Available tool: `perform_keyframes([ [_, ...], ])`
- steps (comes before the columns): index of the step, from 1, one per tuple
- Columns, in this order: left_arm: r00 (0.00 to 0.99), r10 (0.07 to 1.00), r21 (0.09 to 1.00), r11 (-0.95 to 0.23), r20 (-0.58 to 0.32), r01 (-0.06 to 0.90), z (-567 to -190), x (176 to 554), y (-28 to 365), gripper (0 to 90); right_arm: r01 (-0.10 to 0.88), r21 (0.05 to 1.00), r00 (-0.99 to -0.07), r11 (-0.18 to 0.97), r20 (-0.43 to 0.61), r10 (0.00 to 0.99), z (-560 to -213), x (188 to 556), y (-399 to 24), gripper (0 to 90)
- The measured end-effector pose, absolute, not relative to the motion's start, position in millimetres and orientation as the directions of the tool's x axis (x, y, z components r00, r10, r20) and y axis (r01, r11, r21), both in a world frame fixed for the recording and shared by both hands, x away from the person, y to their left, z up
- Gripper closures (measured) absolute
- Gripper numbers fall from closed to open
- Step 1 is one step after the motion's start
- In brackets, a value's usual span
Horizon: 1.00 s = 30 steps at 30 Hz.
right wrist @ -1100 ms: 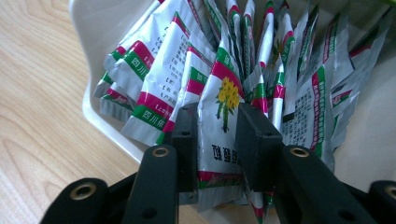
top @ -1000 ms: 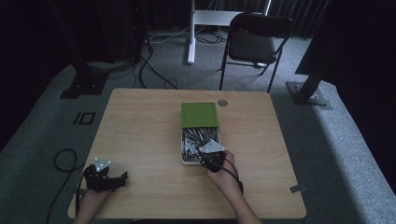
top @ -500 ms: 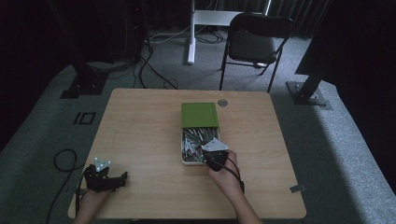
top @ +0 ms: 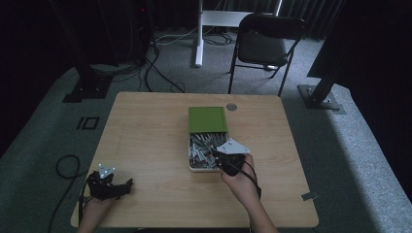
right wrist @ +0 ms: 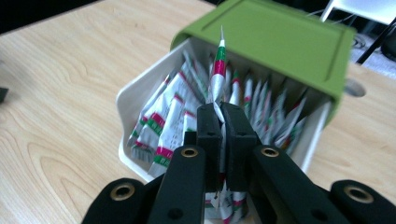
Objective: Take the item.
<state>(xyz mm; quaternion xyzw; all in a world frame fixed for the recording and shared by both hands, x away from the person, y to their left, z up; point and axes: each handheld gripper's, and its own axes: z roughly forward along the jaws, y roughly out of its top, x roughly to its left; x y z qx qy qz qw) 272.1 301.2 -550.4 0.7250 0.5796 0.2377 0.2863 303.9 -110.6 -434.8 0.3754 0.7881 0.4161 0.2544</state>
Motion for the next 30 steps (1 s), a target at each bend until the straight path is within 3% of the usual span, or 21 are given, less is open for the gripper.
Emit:
perform_keyframes([
  [15,0.214,0.977,0.691,-0.163,0.012,0.704,-550,272,301,1.3,0.351,0.888,-0.509,0.297,-0.085,0.856,-406,310,-149,87.0],
  [30,0.215,0.977,0.691,-0.164,0.013,0.704,-550,272,301,1.3,0.403,0.892,-0.359,0.202,-0.049,0.932,-428,344,-187,87.0],
])
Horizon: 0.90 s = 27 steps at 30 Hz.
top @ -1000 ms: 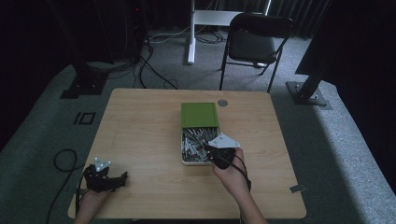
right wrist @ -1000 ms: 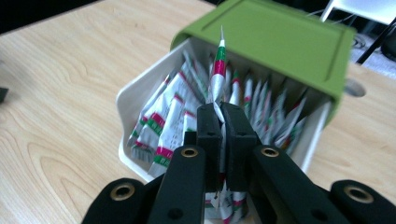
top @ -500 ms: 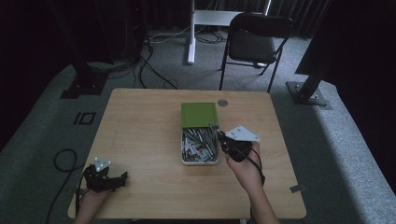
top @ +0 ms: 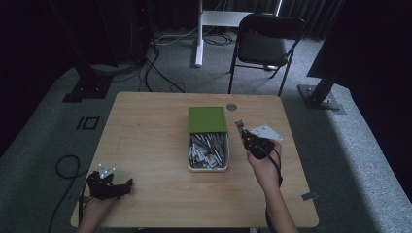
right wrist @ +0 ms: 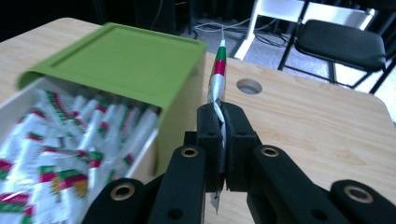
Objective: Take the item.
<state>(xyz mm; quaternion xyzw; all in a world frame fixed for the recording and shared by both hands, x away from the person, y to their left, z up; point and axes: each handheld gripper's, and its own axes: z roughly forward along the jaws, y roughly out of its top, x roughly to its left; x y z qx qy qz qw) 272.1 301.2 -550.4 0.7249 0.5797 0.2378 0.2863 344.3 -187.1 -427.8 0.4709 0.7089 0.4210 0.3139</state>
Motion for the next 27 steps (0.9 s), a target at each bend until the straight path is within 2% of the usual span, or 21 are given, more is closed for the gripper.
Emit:
perform_keyframes([
  [15,0.215,0.976,0.690,-0.165,0.013,0.705,-550,272,301,1.3,0.482,0.871,-0.297,0.092,0.063,0.953,-477,377,-190,86.9],
  [27,0.215,0.976,0.690,-0.164,0.013,0.705,-550,272,301,1.3,0.565,0.824,-0.250,0.048,0.116,0.961,-512,398,-191,86.9],
])
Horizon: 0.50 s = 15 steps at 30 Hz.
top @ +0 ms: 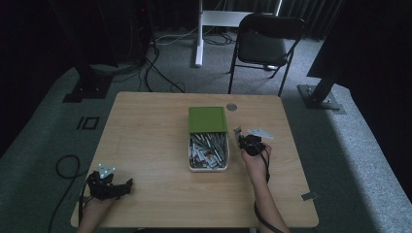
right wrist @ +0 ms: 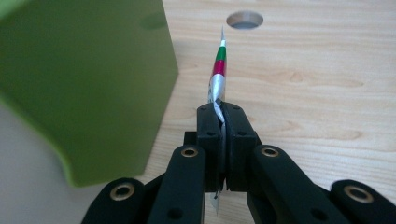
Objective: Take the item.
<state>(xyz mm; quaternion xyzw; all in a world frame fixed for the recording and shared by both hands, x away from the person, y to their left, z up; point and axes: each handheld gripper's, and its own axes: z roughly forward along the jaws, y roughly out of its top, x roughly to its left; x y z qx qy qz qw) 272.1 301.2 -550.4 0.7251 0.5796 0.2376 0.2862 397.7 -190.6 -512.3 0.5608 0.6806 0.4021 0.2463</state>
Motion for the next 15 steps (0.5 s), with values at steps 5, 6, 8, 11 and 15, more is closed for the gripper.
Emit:
perform_keyframes([
  [5,0.215,0.976,0.690,-0.164,0.013,0.705,-550,272,301,1.3,0.569,0.821,-0.239,0.042,0.116,0.964,-515,399,-194,86.8],
  [6,0.215,0.976,0.690,-0.164,0.013,0.705,-550,272,301,1.3,0.567,0.822,-0.234,0.047,0.106,0.966,-515,398,-194,86.7],
  [8,0.216,0.976,0.690,-0.165,0.013,0.705,-550,272,301,1.3,0.571,0.820,-0.231,0.051,0.101,0.968,-516,399,-197,86.7],
  [11,0.215,0.976,0.690,-0.165,0.013,0.705,-550,272,301,1.3,0.586,0.810,-0.216,0.035,0.115,0.970,-518,401,-202,86.7],
  [15,0.215,0.977,0.691,-0.164,0.013,0.704,-550,272,301,1.3,0.597,0.801,-0.202,0.029,0.115,0.973,-523,403,-212,86.4],
])
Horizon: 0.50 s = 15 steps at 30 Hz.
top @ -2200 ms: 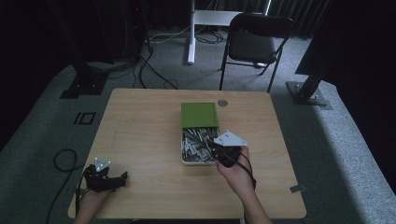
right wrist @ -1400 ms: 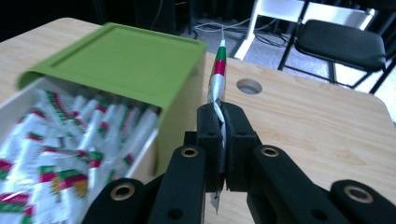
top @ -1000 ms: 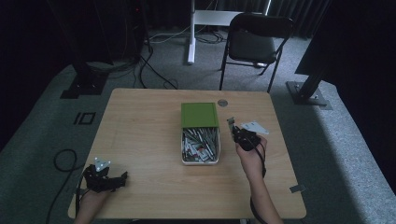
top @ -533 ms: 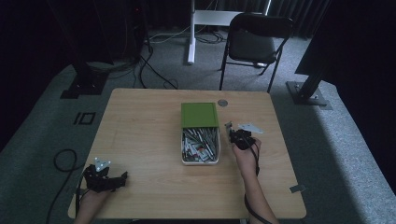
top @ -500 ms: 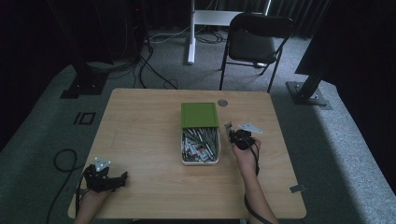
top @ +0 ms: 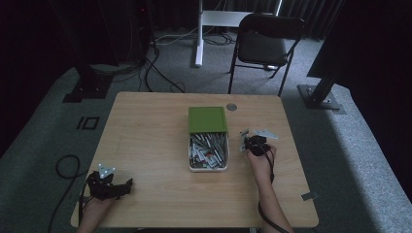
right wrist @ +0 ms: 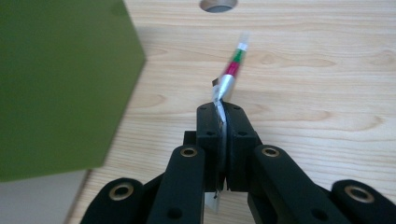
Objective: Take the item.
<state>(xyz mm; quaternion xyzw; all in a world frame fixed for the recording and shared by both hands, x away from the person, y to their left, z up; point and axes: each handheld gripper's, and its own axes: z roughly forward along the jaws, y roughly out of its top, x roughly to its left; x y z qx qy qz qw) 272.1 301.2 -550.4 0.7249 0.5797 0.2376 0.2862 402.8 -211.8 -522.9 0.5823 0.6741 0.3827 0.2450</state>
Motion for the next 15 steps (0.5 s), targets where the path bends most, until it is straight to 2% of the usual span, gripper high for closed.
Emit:
perform_keyframes([
  [9,0.215,0.977,0.690,-0.164,0.013,0.705,-550,272,301,1.3,0.617,0.786,-0.163,0.037,0.082,0.983,-530,406,-232,84.1],
  [15,0.215,0.976,0.690,-0.164,0.013,0.705,-550,272,301,1.3,0.624,0.780,-0.158,0.040,0.076,0.985,-535,407,-243,76.9],
])
